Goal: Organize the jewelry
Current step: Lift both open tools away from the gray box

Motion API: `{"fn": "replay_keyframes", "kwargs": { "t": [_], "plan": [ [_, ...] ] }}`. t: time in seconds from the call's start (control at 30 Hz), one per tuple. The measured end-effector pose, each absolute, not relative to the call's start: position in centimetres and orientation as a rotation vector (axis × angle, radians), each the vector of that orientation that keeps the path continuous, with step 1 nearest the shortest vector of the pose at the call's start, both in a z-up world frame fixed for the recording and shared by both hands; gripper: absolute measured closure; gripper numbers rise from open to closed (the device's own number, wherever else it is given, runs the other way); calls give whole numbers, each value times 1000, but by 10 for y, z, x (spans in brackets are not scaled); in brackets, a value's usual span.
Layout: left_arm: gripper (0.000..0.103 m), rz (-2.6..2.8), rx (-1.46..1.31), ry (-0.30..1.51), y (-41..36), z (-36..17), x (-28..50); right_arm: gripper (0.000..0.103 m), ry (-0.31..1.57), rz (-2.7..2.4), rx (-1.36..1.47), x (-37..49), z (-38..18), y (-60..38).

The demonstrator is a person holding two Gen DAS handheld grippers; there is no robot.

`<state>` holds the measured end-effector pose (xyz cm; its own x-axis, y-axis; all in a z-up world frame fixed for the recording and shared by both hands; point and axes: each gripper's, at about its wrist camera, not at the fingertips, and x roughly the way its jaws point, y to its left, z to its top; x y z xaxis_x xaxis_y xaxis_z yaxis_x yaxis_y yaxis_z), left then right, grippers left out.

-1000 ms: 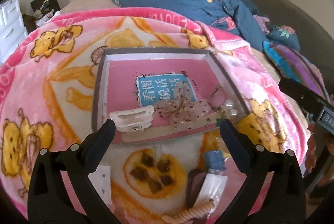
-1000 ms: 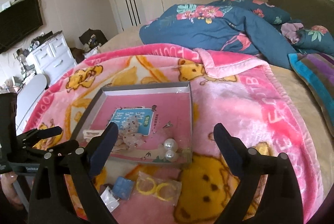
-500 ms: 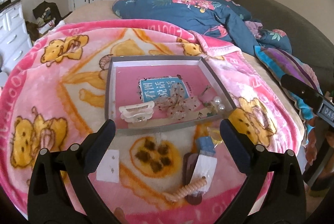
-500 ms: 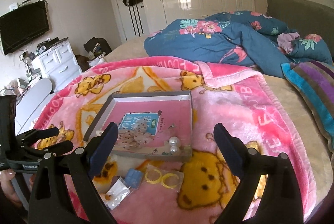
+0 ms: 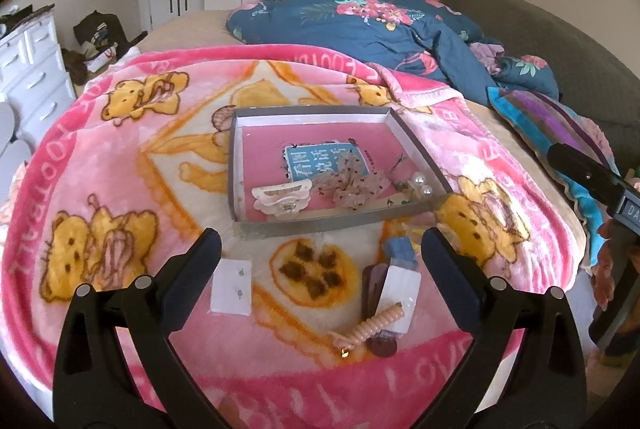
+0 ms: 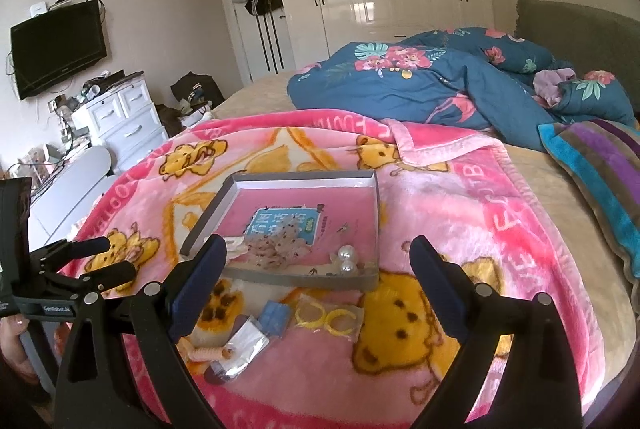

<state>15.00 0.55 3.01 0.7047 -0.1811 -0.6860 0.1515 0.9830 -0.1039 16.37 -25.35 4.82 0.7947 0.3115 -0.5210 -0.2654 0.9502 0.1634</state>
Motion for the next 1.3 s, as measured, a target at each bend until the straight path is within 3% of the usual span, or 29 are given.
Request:
{"fn": "replay_keyframes", "kwargs": {
  "t": [1.3],
  "plan": [
    [10,-224,69,891,4,-35,109,11,698,418,37,114,-7,-214]
  ]
}}
